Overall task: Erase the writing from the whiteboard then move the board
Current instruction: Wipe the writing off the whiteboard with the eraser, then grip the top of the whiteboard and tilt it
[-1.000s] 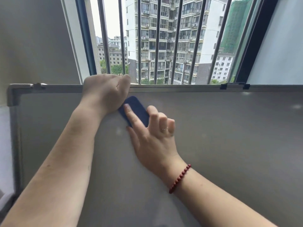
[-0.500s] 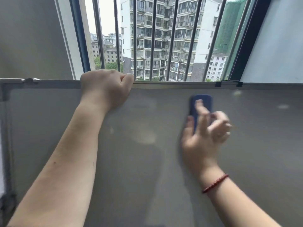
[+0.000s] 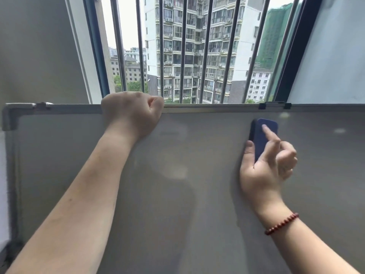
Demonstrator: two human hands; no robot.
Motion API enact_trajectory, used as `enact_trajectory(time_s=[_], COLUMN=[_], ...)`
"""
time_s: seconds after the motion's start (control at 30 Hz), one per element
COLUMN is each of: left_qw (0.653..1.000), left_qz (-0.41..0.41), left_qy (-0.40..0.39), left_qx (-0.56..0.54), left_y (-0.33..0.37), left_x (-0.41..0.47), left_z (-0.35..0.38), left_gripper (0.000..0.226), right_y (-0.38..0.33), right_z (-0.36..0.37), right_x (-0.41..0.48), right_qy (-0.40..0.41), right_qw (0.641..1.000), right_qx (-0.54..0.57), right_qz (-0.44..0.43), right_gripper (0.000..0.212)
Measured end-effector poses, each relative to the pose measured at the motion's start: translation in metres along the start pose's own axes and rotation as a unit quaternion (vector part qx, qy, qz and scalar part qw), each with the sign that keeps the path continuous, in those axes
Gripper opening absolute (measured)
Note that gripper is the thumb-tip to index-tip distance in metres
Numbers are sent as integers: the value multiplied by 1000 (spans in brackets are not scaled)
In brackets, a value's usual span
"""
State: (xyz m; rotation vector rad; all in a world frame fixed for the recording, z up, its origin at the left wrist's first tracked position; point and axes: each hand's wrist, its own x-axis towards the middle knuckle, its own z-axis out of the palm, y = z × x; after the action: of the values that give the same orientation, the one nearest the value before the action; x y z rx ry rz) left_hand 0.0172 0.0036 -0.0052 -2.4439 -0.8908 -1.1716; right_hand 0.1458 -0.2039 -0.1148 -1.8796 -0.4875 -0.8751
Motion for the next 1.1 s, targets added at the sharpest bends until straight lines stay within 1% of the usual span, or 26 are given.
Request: enact_trajectory(time_s=[0.07, 0.1, 0.13, 0.17, 0.2, 0.23, 0.27, 0.3, 0.37, 0.43, 0.5, 0.57, 0.63, 0.7, 0.8, 0.87, 0.9, 0.93, 0.97, 1.0, 1.1], left_qw=[1000, 1000, 1000, 1000, 1000, 1000, 1000, 1000, 1000, 1000, 998, 990, 974, 962, 942, 909, 892, 880, 876, 878, 895], left_qz=[-10, -14, -17, -20, -20, -16, -13, -12, -16, -9, 9, 13, 11, 22, 39, 47, 57, 72, 85, 98, 117], left_qy=[2, 3, 4, 6, 8, 11, 15, 18, 18, -2, -55, -138, -221, -266, -328, -402, -432, -449, -450, -443, -406], left_qx=[1, 2, 4, 6, 6, 6, 5, 4, 3, -2, -12, -23, -37, -50, -67, -101, -122, -139, -150, -155, -143], left_y=[1, 1, 0, -1, -3, -3, -3, -2, -1, 0, -2, -6, -12, -15, -17, -21, -23, -25, -25, -23, -13], left_x=[0, -1, -1, -2, -2, -3, -4, -4, -5, -5, -3, 2, 8, 9, 14, 22, 27, 30, 33, 36, 44], left_z=[1, 1, 1, 1, 1, 0, -1, -2, -6, -10, -17, -24, -30, -34, -45, -52, -51, -48, -43, -39, -26], left_gripper=[52, 53, 53, 53, 53, 53, 52, 52, 53, 58, 67, 76, 83, 83, 79, 76, 69, 59, 52, 51, 71], right_y=[0, -2, -6, -9, -10, -11, -13, -15, -20, -28, -40, -50, -57, -63, -73, -78, -80, -80, -79, -78, -70], right_z=[0, 0, 1, 2, 2, 2, 1, -1, -8, -16, -23, -26, -31, -37, -42, -39, -36, -33, -30, -28, -22], right_x=[-3, -10, -21, -33, -44, -51, -54, -52, -45, -33, -12, 16, 47, 71, 93, 103, 107, 110, 113, 115, 126], right_qy=[-6, -21, -45, -78, -114, -145, -171, -189, -208, -208, -192, -192, -235, -284, -358, -415, -438, -454, -459, -456, -450], right_qw=[1000, 999, 994, 979, 954, 929, 912, 904, 903, 913, 922, 917, 900, 889, 871, 852, 842, 834, 831, 830, 829], right_qx=[2, -8, -28, -51, -65, -70, -67, -58, -31, 11, 28, -17, -54, -49, -58, -108, -141, -169, -191, -206, -229], right_qz=[-1, -36, -99, -184, -269, -333, -367, -380, -373, -351, -336, -349, -364, -355, -330, -300, -281, -263, -250, -245, -240], right_gripper=[43, 44, 44, 44, 44, 44, 44, 43, 43, 43, 44, 53, 70, 80, 82, 80, 78, 75, 72, 69, 65])
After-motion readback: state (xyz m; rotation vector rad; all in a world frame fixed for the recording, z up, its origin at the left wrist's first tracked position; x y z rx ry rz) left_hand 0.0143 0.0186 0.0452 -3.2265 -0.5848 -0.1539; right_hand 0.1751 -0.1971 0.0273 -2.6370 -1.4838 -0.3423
